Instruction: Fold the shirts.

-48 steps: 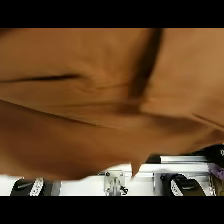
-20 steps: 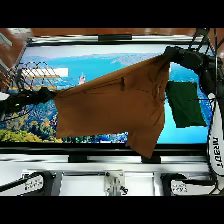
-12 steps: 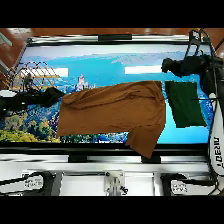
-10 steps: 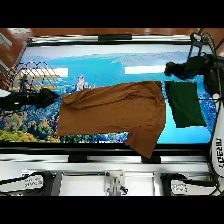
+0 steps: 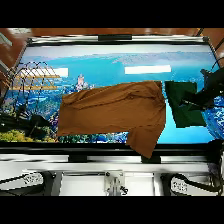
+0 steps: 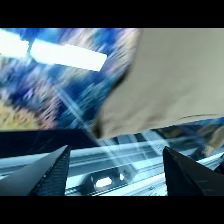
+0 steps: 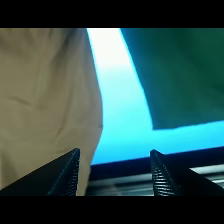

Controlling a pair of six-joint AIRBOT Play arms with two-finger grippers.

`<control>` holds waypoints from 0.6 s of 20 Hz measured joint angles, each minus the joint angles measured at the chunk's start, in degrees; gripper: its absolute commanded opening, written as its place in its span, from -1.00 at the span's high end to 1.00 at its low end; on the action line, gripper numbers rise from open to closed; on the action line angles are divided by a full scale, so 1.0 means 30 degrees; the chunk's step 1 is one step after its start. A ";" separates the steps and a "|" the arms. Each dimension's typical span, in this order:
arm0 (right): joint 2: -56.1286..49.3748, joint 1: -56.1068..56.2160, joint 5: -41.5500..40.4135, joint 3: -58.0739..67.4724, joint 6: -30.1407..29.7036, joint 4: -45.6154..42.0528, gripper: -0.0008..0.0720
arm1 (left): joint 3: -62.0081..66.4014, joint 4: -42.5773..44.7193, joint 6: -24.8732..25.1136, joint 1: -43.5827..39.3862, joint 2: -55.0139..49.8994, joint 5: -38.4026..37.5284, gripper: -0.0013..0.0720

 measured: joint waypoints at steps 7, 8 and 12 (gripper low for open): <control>0.0350 -0.0219 0.0160 -0.0525 0.0029 0.1523 -0.51 | -0.1523 -0.0554 0.0197 -0.1100 0.0000 0.1698 -0.86; 0.0350 -0.0219 0.0248 -0.0539 0.0087 0.1625 -0.51 | -0.1566 -0.0663 0.0146 -0.1457 -0.0007 0.1851 -0.86; 0.0372 -0.0226 0.0386 -0.0561 0.0124 0.1931 -0.51 | -0.1647 -0.1282 -0.0393 -0.2965 -0.0022 0.3038 -0.78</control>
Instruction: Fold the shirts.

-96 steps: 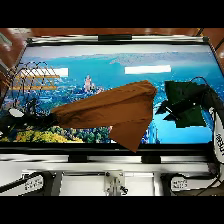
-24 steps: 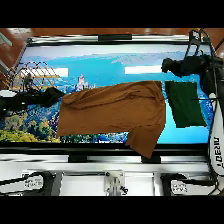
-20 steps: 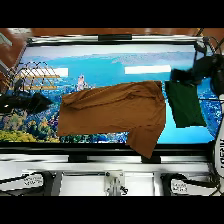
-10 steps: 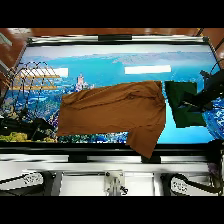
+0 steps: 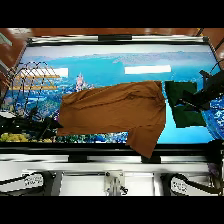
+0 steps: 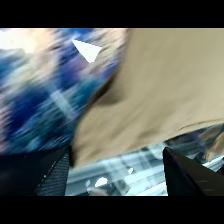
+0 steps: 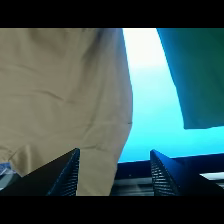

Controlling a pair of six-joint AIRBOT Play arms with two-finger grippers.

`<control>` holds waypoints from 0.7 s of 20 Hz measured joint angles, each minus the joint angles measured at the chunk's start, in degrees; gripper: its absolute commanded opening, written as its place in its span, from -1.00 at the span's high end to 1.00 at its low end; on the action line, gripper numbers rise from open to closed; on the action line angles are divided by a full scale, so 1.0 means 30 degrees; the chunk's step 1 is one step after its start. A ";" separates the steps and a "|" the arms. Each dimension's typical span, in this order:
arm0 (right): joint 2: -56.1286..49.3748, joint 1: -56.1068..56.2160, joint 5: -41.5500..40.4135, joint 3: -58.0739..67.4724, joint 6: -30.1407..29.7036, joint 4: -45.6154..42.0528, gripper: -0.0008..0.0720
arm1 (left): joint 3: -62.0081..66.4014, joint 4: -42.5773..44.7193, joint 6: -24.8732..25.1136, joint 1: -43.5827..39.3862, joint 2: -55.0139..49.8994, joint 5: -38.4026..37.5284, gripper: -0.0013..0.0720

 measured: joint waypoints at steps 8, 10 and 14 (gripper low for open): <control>-0.0036 0.0007 -0.0007 -0.1115 0.0226 -0.0029 -0.52 | -0.0044 -0.0481 -0.1348 -0.2018 -0.0029 0.0947 0.87; -0.0036 0.0000 -0.0138 -0.2302 -0.0153 0.0087 -0.52 | -0.0044 -0.0568 -0.1166 -0.2171 -0.0015 0.0721 0.87; -0.0036 -0.0007 0.0707 -0.4779 -0.0816 0.0911 -0.51 | -0.0044 -0.0612 -0.0466 -0.2302 0.0138 0.0255 0.87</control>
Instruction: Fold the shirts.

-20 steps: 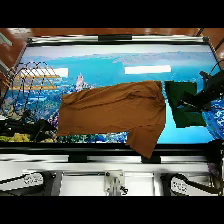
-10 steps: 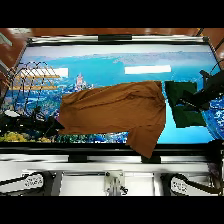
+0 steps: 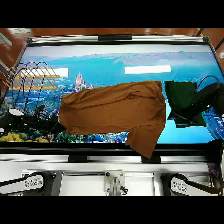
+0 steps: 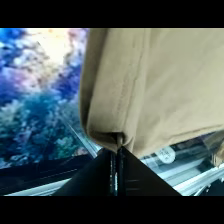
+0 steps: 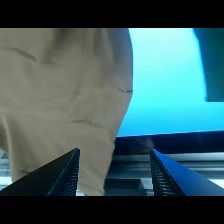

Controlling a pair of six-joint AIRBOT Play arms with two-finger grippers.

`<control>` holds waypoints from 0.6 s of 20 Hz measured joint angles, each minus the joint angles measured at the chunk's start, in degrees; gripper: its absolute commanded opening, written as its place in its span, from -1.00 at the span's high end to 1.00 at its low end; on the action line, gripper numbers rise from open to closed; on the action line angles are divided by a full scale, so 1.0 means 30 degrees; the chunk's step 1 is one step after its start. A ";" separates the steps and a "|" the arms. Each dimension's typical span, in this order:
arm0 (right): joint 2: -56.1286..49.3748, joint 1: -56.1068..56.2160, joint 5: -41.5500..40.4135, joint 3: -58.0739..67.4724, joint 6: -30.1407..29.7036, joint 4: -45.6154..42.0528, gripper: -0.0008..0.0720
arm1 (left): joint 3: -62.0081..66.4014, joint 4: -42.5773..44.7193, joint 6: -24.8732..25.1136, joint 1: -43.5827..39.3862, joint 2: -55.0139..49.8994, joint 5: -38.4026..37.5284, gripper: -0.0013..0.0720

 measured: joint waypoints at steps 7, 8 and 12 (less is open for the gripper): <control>-0.0131 0.0000 0.1989 -0.2463 -0.0306 0.0415 -0.51 | 0.0000 -0.0029 0.0503 -0.0036 0.0182 -0.0240 0.87; -0.0291 0.0000 0.2135 -0.2579 -0.0321 0.0495 -0.51 | 0.0000 -0.0029 0.0525 -0.0036 0.0189 -0.0240 0.87; -0.1173 0.0000 0.2885 -0.2790 -0.0342 0.1304 -0.51 | 0.0000 -0.0029 0.0597 -0.0036 0.0204 -0.0255 0.87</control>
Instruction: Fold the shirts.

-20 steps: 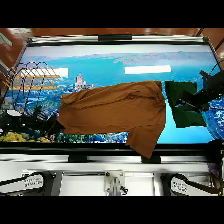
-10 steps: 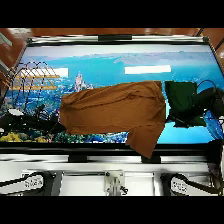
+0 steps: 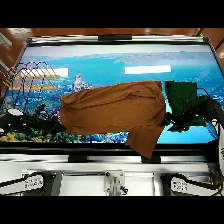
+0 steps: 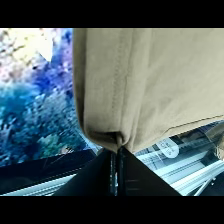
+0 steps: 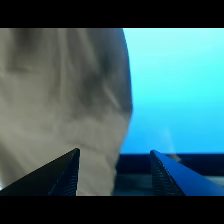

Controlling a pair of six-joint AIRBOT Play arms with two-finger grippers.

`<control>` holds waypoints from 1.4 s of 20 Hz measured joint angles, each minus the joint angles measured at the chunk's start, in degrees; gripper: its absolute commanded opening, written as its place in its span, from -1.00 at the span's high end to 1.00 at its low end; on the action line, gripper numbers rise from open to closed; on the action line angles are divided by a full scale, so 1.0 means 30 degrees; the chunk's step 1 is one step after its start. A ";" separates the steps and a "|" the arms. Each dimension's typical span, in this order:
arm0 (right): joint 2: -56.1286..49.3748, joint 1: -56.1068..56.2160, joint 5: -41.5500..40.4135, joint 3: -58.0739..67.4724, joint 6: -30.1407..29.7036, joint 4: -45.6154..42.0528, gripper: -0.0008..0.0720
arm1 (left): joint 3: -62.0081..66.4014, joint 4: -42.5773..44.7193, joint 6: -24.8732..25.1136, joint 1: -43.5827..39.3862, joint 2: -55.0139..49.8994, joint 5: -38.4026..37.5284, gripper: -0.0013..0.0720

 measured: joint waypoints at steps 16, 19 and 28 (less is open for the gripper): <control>-0.0525 0.1807 0.2433 0.1311 -0.0503 0.1049 0.82 | 0.2295 0.0036 0.0299 -0.0022 0.1180 -0.0189 0.87; 0.2062 0.1982 0.2412 0.4204 -0.2550 0.2164 0.82 | 0.5384 0.0036 0.1494 -0.0036 0.3599 -0.0240 0.87; 1.2058 0.2062 0.7810 1.4746 -0.5319 0.2834 0.82 | 1.7675 -0.0066 0.3184 0.0015 1.2939 0.5654 0.87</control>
